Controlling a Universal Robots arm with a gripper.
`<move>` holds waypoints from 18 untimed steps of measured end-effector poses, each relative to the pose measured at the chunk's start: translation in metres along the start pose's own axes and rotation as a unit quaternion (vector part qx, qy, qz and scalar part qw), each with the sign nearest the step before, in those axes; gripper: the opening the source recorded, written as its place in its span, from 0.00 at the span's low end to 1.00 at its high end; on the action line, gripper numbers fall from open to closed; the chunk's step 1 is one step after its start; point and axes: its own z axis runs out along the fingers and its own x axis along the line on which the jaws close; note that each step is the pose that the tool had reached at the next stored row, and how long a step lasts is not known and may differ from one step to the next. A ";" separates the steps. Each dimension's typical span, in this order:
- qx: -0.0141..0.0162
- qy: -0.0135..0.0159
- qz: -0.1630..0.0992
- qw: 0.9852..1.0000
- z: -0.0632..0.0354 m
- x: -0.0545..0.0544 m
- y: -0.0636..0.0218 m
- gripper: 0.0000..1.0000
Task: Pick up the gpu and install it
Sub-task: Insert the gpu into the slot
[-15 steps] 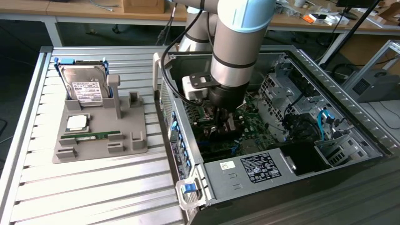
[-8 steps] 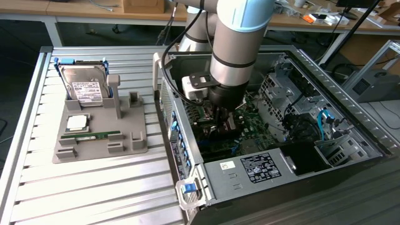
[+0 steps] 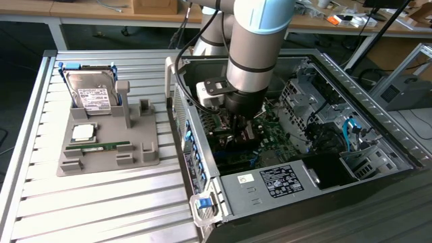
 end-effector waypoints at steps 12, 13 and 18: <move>0.000 0.000 -0.004 1.000 0.0037 0.000 0.0004 0.27; 0.000 0.000 -0.004 1.000 0.0038 0.000 0.0004 0.27; 0.000 0.001 -0.004 1.000 0.0042 -0.001 0.0003 0.27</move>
